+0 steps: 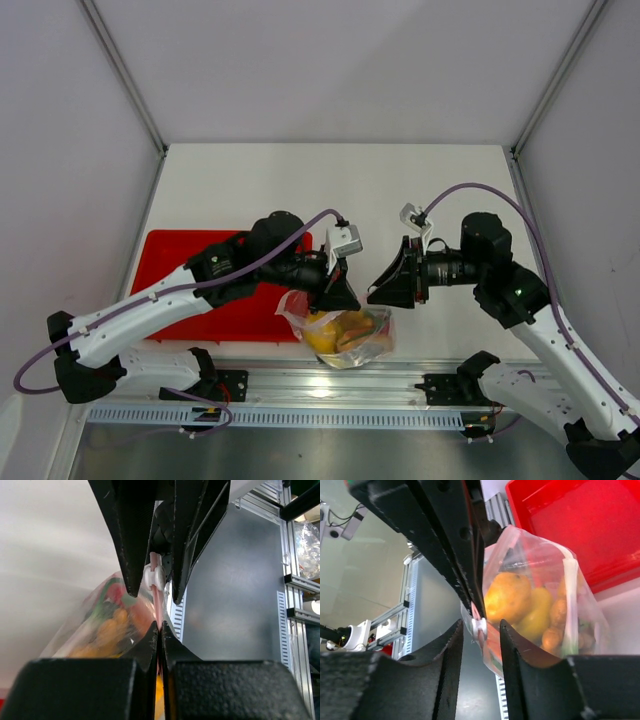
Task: Place the food in the zip-top bag and seal the zipper
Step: Zip the zipper food storage bag at the center of the board.
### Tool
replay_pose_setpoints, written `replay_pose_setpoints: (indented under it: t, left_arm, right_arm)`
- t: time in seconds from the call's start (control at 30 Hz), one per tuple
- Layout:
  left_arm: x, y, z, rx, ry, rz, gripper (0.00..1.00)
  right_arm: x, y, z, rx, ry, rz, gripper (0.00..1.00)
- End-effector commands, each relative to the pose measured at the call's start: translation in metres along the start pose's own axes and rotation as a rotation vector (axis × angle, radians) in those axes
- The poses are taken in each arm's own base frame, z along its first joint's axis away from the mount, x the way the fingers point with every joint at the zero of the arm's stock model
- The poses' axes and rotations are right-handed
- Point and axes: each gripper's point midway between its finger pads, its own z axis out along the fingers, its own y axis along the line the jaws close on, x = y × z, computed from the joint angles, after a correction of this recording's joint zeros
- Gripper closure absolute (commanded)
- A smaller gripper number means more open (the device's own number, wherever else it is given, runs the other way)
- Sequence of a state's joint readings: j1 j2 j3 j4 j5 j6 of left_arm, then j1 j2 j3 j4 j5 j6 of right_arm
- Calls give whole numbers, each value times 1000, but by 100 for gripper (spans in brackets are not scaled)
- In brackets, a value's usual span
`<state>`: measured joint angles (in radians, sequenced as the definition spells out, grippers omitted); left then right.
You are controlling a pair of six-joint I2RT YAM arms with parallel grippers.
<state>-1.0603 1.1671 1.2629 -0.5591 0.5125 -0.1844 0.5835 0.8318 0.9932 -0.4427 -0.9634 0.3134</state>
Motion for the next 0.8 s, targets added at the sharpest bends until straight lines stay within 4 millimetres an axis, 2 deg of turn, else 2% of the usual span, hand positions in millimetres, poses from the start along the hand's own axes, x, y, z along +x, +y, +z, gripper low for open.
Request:
replay_pose_setpoints:
  t: [0.0, 0.2, 0.27, 0.3, 0.33, 0.4, 0.47, 0.57, 0.7, 0.77]
  left_arm:
    - [-33, -12, -10, 30, -105, 41, 99]
    - [-29, -10, -13, 30, -113, 36, 99]
    - [-27, -10, -12, 31, -110, 35, 99]
    - [-26, -10, -11, 38, -108, 33, 99]
    - [-27, -11, -11, 41, -112, 36, 100]
    - [-28, -12, -11, 47, -111, 35, 99]
    - [-27, -11, -9, 49, -109, 34, 100]
    - [-26, -11, -9, 48, -104, 34, 99]
    - [-24, -9, -8, 46, -99, 32, 99]
    - [-23, -9, -7, 47, -95, 30, 100]
  right_arm:
    - [2, -5, -3, 26, -10, -29, 61]
    - [12, -7, -5, 3, -26, -13, 62]
    - [14, -9, -5, 6, -41, -5, 69]
    - [13, -9, -4, 4, -50, -6, 79]
    - [13, -9, -4, -1, -55, -3, 84]
    - [8, -7, -3, -10, -76, -2, 91]
    - [5, -4, -4, -19, -89, -13, 90]
    - [2, -1, -4, -25, -96, -22, 83]
    - [-1, 1, -5, -26, -104, -29, 82]
    - [-1, 2, -6, -31, -104, -32, 88]
